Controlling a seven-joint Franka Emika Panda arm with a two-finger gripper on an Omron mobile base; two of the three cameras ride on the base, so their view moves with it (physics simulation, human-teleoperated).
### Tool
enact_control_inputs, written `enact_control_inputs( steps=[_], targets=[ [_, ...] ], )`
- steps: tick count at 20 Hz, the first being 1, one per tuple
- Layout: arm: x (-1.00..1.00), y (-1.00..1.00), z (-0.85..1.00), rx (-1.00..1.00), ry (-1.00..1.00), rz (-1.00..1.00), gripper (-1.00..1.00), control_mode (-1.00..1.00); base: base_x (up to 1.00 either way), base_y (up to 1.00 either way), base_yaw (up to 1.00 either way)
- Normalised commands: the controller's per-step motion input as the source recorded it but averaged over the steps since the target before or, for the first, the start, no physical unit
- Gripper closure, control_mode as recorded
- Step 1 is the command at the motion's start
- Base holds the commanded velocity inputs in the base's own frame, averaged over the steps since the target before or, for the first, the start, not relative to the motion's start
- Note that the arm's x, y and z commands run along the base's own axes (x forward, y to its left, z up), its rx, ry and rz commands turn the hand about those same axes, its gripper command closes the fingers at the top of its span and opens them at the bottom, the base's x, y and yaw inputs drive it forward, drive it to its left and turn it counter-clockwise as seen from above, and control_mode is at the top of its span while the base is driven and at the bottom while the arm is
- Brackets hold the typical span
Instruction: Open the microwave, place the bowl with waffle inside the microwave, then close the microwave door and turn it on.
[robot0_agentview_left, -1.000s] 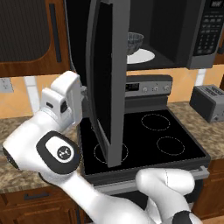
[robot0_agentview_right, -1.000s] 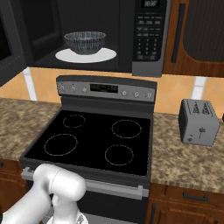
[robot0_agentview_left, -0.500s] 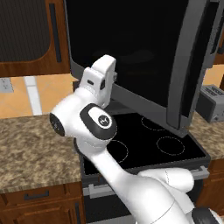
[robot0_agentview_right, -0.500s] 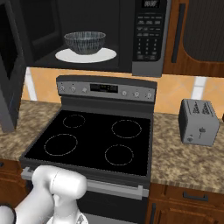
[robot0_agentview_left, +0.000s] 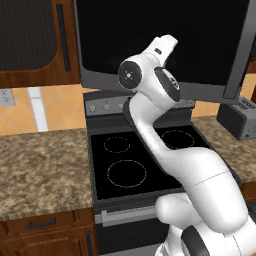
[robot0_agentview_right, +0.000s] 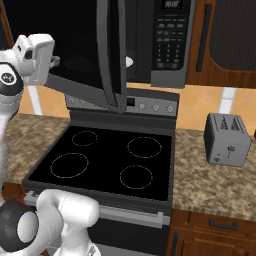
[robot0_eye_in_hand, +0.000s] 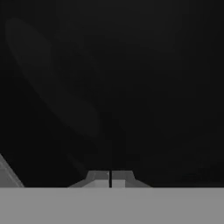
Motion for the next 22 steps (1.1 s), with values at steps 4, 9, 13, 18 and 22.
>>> enact_control_inputs(
  steps=[4, 9, 13, 18, 22],
  targets=[
    [0.62, -0.82, -0.05, 0.34, 0.05, 0.10, 1.00, -1.00, 0.00, 0.00, 0.00],
    [1.00, -0.27, -0.02, 0.42, -0.13, 0.36, 1.00, -1.00, 0.00, 0.00, 0.00],
    [0.99, -0.02, 0.00, 0.38, -0.24, 0.45, 1.00, -1.00, 0.00, 0.00, 0.00],
    [0.89, -0.01, -0.04, 0.27, -0.05, 0.31, 1.00, -1.00, 0.00, 0.00, 0.00],
    [0.00, -0.44, 0.07, 0.24, 0.01, 0.04, 1.00, -1.00, 0.00, 0.00, 0.00]
  ],
)
